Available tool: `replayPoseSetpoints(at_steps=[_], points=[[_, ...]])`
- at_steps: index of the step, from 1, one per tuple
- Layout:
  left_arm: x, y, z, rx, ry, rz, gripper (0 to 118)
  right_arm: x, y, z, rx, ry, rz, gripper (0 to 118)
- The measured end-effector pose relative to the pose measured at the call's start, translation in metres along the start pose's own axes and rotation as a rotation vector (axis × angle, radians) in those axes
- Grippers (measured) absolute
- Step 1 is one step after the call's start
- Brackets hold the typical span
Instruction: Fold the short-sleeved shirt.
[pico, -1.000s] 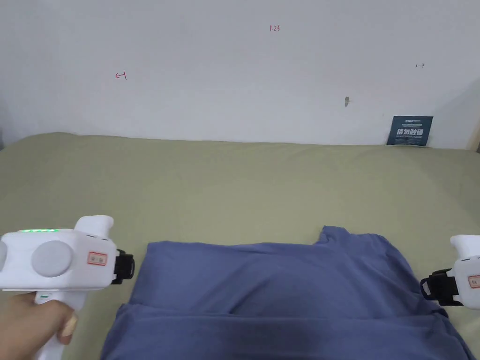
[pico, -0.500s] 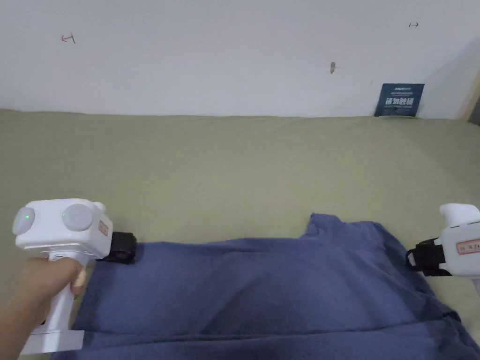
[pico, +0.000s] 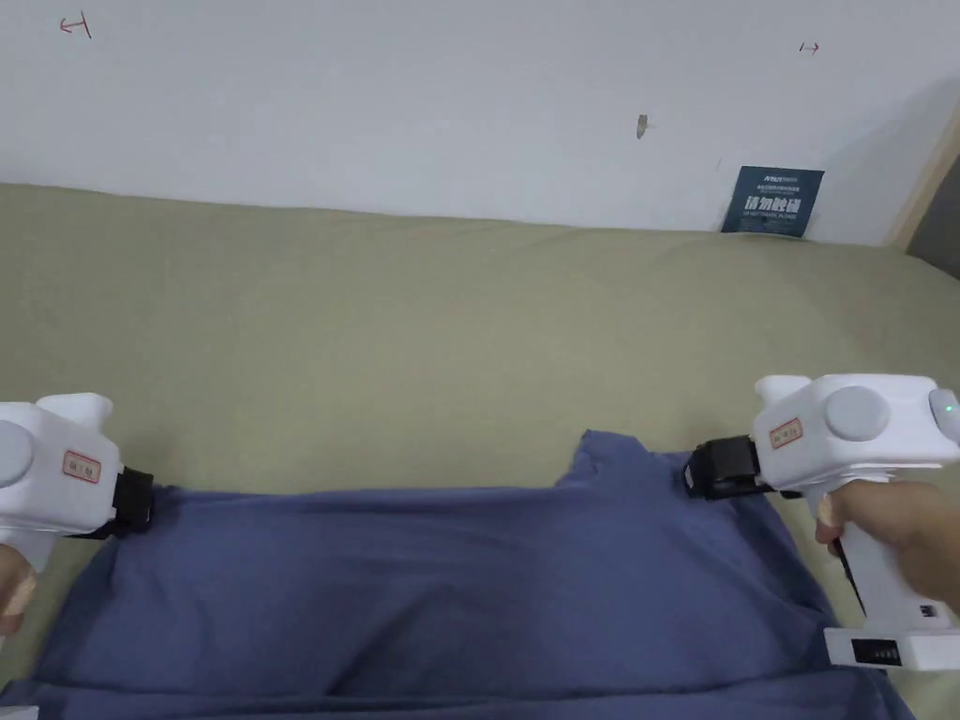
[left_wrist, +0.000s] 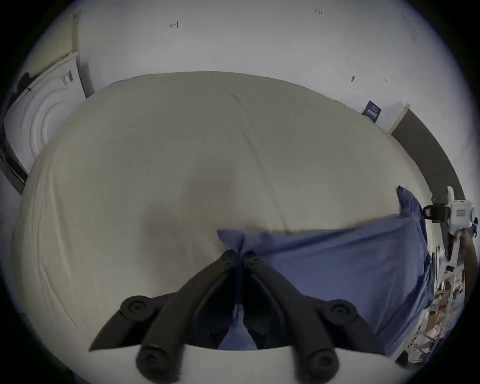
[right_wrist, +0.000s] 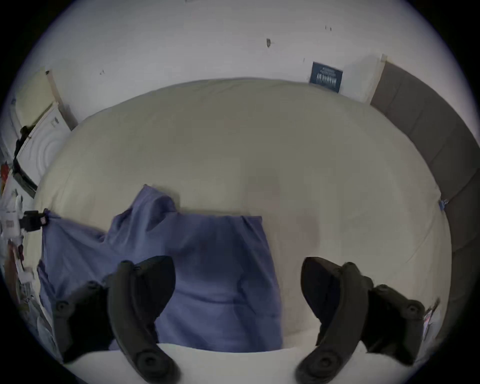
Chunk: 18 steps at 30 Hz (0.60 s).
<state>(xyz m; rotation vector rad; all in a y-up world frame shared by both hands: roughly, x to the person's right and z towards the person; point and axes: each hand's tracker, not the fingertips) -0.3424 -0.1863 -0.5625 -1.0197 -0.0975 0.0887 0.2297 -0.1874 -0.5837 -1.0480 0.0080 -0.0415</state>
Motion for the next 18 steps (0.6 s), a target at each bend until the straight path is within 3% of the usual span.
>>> replayPoseSetpoints(at_steps=[1,3,4,11,18], points=[[0.002,0.001,0.001,0.001,0.002,-0.003,5,-0.002,-0.001,-0.003,-0.009,-0.020,0.006,85],[0.006,0.004,0.004,0.001,0.003,-0.014,5,-0.007,-0.004,-0.004,-0.052,-0.051,0.042,9],[0.006,0.003,0.008,0.000,0.001,-0.019,5,-0.007,-0.005,-0.001,-0.055,-0.028,0.029,1],[0.006,0.011,0.057,0.027,-0.046,-0.065,5,-0.013,-0.017,0.065,0.079,0.055,0.076,0],[-0.007,-0.015,0.121,0.072,-0.093,-0.088,5,-0.002,-0.058,0.150,0.126,0.055,0.155,0]])
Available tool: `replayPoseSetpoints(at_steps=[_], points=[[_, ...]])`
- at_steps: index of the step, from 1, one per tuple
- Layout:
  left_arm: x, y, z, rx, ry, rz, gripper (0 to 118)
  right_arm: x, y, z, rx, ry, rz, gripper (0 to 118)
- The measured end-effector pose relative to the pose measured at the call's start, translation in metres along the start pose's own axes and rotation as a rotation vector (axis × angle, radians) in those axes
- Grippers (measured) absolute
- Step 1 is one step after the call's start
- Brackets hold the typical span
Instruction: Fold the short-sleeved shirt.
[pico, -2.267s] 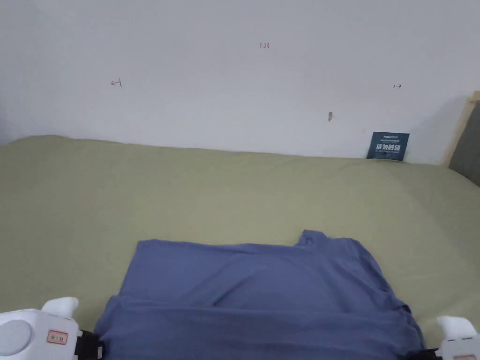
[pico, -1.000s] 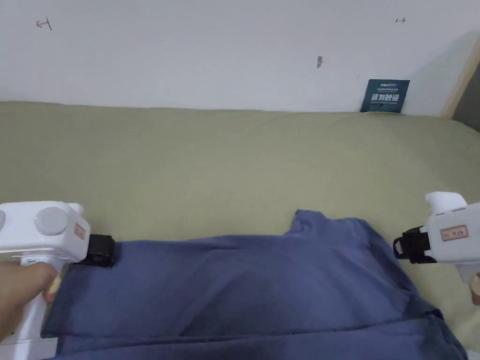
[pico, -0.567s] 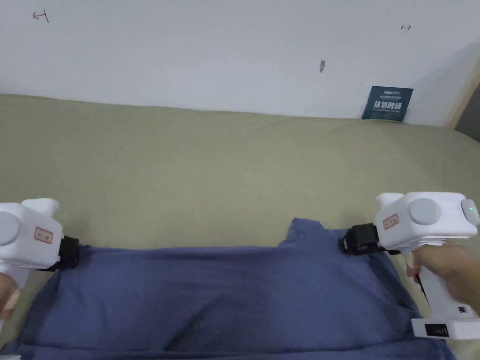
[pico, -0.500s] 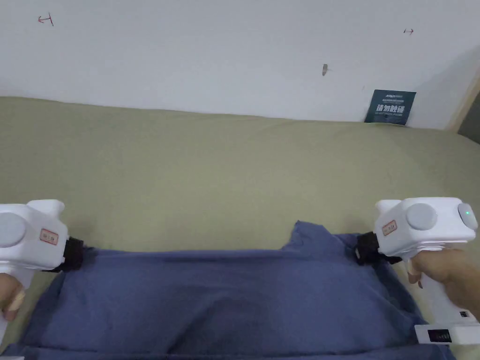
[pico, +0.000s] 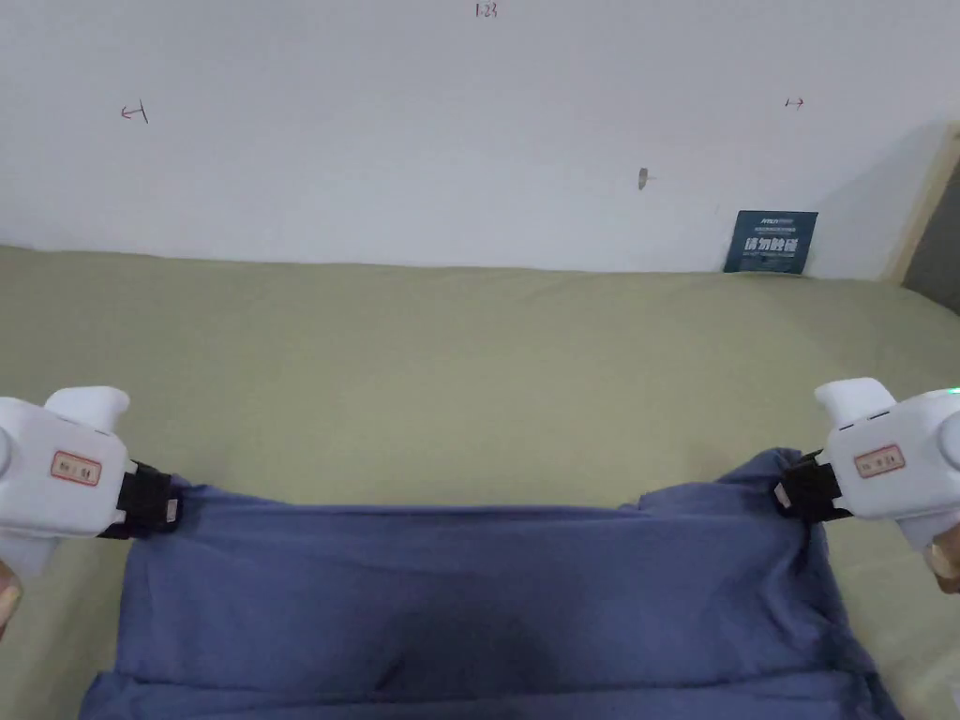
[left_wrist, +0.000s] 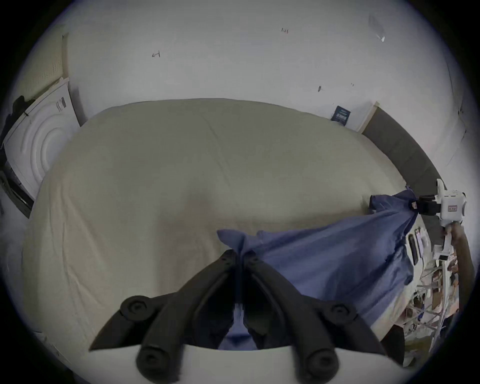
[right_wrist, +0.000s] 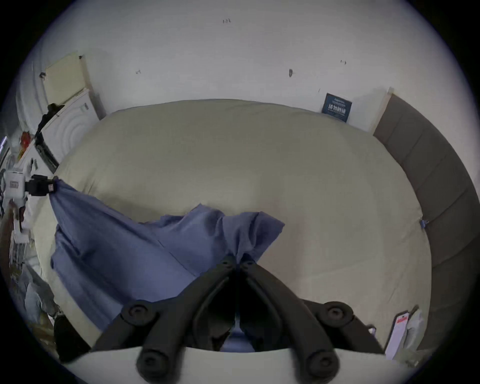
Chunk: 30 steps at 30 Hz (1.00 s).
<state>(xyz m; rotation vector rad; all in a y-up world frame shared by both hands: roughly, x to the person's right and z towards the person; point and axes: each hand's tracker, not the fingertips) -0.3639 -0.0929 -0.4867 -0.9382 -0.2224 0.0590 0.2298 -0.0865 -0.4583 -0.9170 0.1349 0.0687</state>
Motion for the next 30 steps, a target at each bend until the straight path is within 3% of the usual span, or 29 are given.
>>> replayPoseSetpoints(at_steps=[7,14,16,21,25,26,27,28,29,30], points=[[0.000,-0.078,0.048,-0.017,-0.052,0.047,5,0.012,-0.079,0.061,-0.002,0.031,-0.067,0],[0.005,-0.176,0.049,-0.106,-0.030,0.046,5,0.009,-0.177,0.059,-0.121,0.080,-0.149,0],[-0.003,-0.197,0.044,-0.148,-0.037,0.113,5,0.010,-0.200,0.054,-0.130,0.090,-0.170,0],[-0.012,-0.221,0.038,-0.106,-0.050,0.212,5,0.011,-0.214,0.046,-0.123,0.076,-0.206,1],[-0.010,-0.212,0.040,-0.105,-0.053,0.201,6,0.010,-0.202,0.041,-0.109,0.041,-0.169,3],[-0.014,-0.206,0.041,-0.108,-0.052,0.194,10,0.010,-0.198,0.042,-0.133,0.027,-0.176,14],[-0.013,-0.200,0.047,-0.107,-0.042,0.187,24,0.010,-0.194,0.044,-0.173,-0.011,-0.175,43],[-0.012,-0.196,0.057,-0.096,-0.035,0.181,56,0.010,-0.192,0.050,-0.196,-0.050,-0.170,90],[-0.013,-0.192,0.067,-0.084,-0.044,0.175,81,0.010,-0.191,0.059,-0.166,-0.046,-0.171,104],[-0.010,-0.189,0.082,-0.045,-0.070,0.173,95,0.010,-0.186,0.068,-0.127,-0.047,-0.178,100]])
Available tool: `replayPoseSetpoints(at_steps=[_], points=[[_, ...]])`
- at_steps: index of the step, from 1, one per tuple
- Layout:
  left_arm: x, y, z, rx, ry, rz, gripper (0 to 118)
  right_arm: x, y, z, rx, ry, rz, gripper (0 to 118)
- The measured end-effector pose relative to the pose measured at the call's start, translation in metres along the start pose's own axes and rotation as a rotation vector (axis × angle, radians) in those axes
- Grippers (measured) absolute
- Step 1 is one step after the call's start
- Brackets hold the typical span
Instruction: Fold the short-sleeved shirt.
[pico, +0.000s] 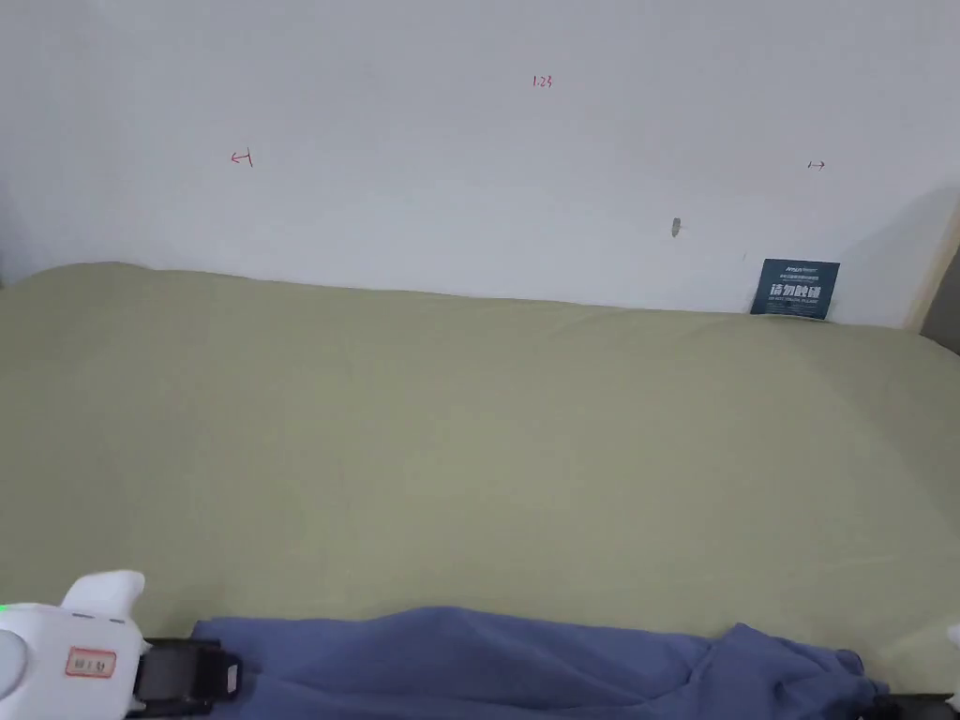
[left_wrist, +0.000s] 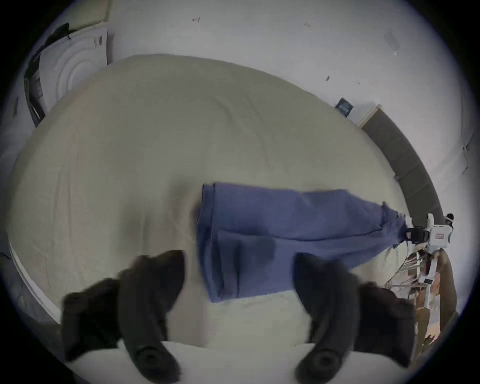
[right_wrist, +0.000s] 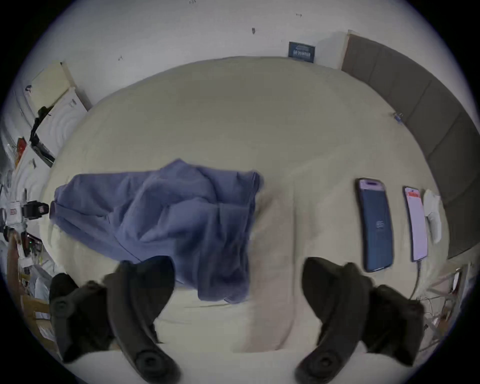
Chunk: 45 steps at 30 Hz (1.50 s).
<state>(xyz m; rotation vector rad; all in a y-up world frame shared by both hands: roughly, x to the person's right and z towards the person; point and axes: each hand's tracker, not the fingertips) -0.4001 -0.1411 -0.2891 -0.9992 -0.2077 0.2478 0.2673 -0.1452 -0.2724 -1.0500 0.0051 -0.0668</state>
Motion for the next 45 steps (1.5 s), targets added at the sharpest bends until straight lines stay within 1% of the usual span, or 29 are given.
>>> replayPoseSetpoints(at_steps=[1,3,4,5,6,7,8,9,14,20,22,24,25,26,27,28,29,30,31,33,35,36,37,38,39,40,41,43,45], points=[[0.002,0.005,0.013,0.030,-0.020,0.002,96,-0.002,0.004,0.009,0.027,-0.016,-0.018,94],[0.006,0.015,0.032,0.045,-0.018,0.014,95,-0.014,0.008,0.030,0.063,-0.020,-0.030,94],[0.010,0.017,0.041,0.082,-0.022,0.013,89,-0.020,0.012,0.038,0.083,-0.005,-0.030,89],[0.013,0.019,0.049,0.121,-0.027,0.003,76,-0.025,0.015,0.044,0.095,0.013,-0.023,79],[0.017,0.020,0.056,0.161,-0.008,-0.015,53,-0.032,0.017,0.049,0.115,0.023,-0.011,58],[0.021,0.021,0.059,0.188,0.021,-0.031,10,-0.041,0.016,0.055,0.135,0.026,0.002,18],[0.022,0.020,0.059,0.195,0.059,-0.032,0,-0.046,0.017,0.057,0.147,0.030,0.007,0],[0.023,0.018,0.061,0.200,0.078,-0.034,0,-0.052,0.018,0.058,0.158,0.025,0.008,0],[0.005,0.010,0.042,0.121,0.021,-0.016,0,-0.072,0.016,0.053,0.156,0.081,0.036,0],[-0.059,0.002,-0.006,0.063,-0.201,0.144,0,-0.083,0.008,0.042,0.139,0.090,0.055,0],[-0.065,0.001,-0.017,0.043,-0.209,0.184,0,-0.085,0.008,0.037,0.126,0.099,0.049,0],[-0.064,0.001,-0.021,0.041,-0.208,0.175,0,-0.086,0.007,0.033,0.114,0.098,0.061,0],[-0.065,0.002,-0.024,0.012,-0.262,0.178,1,-0.087,0.008,0.031,0.105,0.099,0.073,0],[-0.067,0.002,-0.028,-0.005,-0.283,0.186,10,-0.088,0.009,0.028,0.098,0.098,0.082,0],[-0.067,0.003,-0.033,-0.018,-0.299,0.187,42,-0.089,0.009,0.027,0.095,0.093,0.088,0],[-0.083,0.005,-0.046,-0.029,-0.303,0.185,101,-0.090,0.010,0.026,0.091,0.093,0.093,0],[-0.087,0.003,-0.052,-0.030,-0.327,0.197,118,-0.090,0.010,0.024,0.089,0.095,0.096,0],[-0.093,0.002,-0.057,0.007,-0.376,0.231,118,-0.091,0.011,0.024,0.089,0.097,0.097,0],[-0.094,0.000,-0.067,-0.020,-0.387,0.260,118,-0.091,0.010,0.023,0.089,0.101,0.098,0],[-0.088,-0.008,-0.084,-0.098,-0.340,0.291,118,-0.093,0.010,0.021,0.083,0.105,0.104,0],[-0.079,-0.012,-0.085,-0.018,-0.340,0.206,118,-0.095,0.008,0.018,0.077,0.102,0.111,0],[-0.088,-0.007,-0.085,-0.011,-0.357,0.189,118,-0.095,0.007,0.016,0.074,0.104,0.112,0],[-0.091,-0.006,-0.086,-0.019,-0.387,0.221,118,-0.095,0.006,0.014,0.071,0.108,0.110,0],[-0.093,-0.007,-0.088,-0.017,-0.450,0.273,116,-0.096,0.005,0.011,0.068,0.110,0.106,0],[-0.098,-0.008,-0.091,-0.019,-0.536,0.329,107,-0.097,0.004,0.009,0.063,0.115,0.103,0],[-0.094,-0.011,-0.086,-0.017,-0.611,0.379,63,-0.098,0.004,0.007,0.055,0.120,0.102,0],[-0.091,-0.012,-0.088,-0.021,-0.611,0.390,10,-0.099,0.003,0.005,0.051,0.121,0.101,0],[-0.075,-0.013,-0.089,-0.031,-0.334,0.278,7,-0.100,0.000,0.004,0.047,0.123,0.103,0],[-0.079,-0.011,-0.085,-0.034,-0.397,0.272,7,-0.099,-0.001,0.006,0.045,0.132,0.101,0]])
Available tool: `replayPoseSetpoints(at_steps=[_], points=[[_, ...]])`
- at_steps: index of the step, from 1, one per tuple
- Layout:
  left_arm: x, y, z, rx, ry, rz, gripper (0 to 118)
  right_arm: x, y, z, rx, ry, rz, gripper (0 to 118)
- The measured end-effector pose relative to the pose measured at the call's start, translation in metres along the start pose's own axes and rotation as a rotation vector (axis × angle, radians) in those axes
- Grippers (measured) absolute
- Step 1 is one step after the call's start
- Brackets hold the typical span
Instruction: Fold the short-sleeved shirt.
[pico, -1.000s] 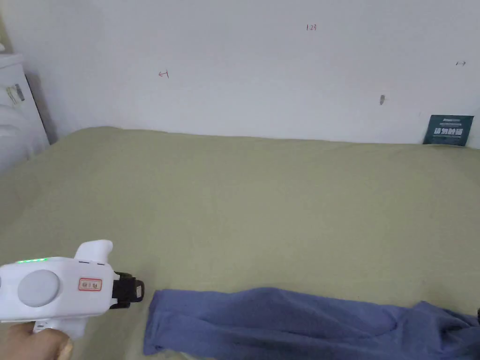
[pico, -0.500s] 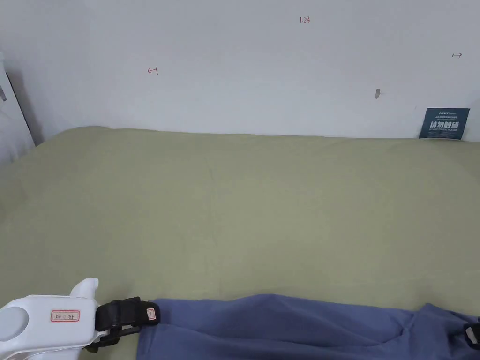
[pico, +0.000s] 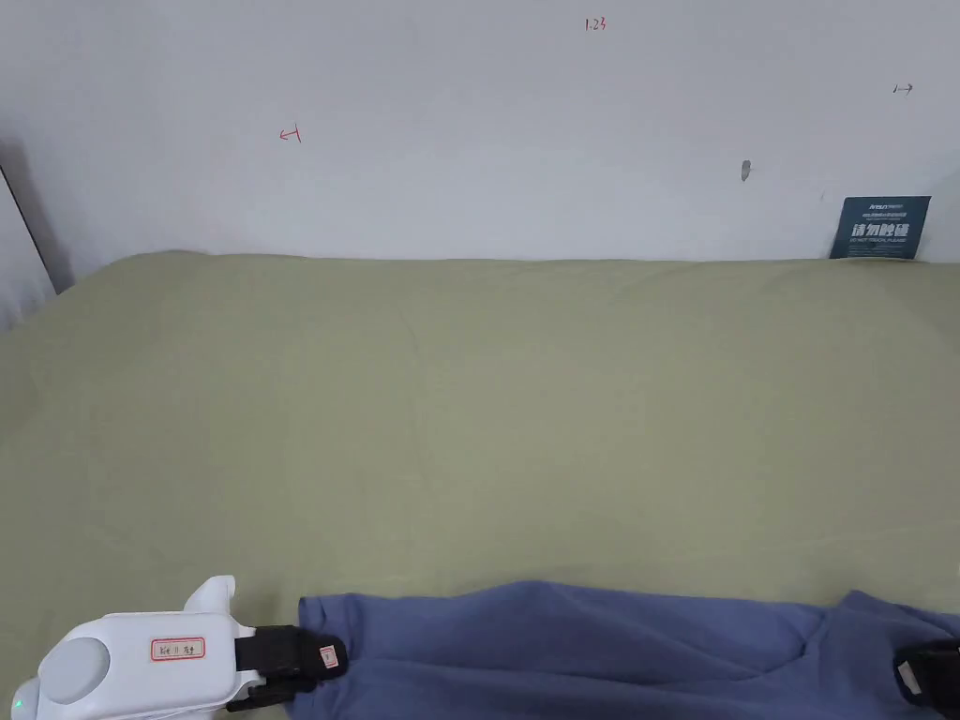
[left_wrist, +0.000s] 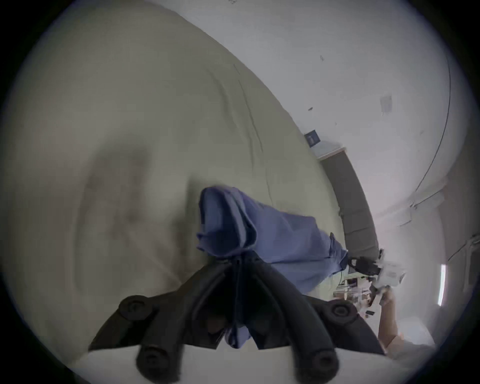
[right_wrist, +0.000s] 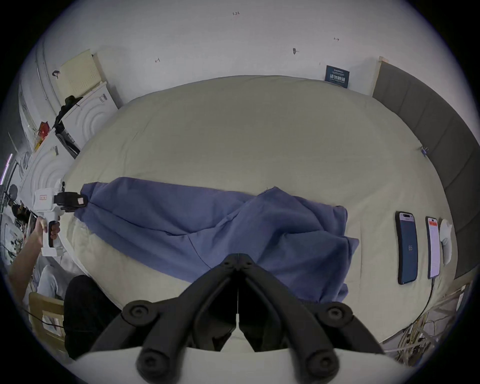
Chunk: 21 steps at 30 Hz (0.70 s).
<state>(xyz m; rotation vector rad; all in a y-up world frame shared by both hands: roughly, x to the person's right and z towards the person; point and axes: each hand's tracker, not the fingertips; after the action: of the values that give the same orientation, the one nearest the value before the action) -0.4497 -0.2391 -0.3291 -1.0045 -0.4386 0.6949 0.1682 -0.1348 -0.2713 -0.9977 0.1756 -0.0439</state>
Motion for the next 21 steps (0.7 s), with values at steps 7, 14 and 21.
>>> replayPoseSetpoints(at_steps=[7,14,21], points=[[0.098,0.001,0.037,0.107,-0.182,-0.134,7,0.004,0.006,0.022,0.038,-0.002,0.023,0],[0.216,-0.019,-0.019,-0.011,-0.311,-0.298,7,0.005,0.010,0.032,0.083,0.024,0.011,0],[0.243,-0.034,-0.139,-0.180,-0.284,-0.306,7,0.021,0.008,0.025,0.090,0.028,-0.014,0]])
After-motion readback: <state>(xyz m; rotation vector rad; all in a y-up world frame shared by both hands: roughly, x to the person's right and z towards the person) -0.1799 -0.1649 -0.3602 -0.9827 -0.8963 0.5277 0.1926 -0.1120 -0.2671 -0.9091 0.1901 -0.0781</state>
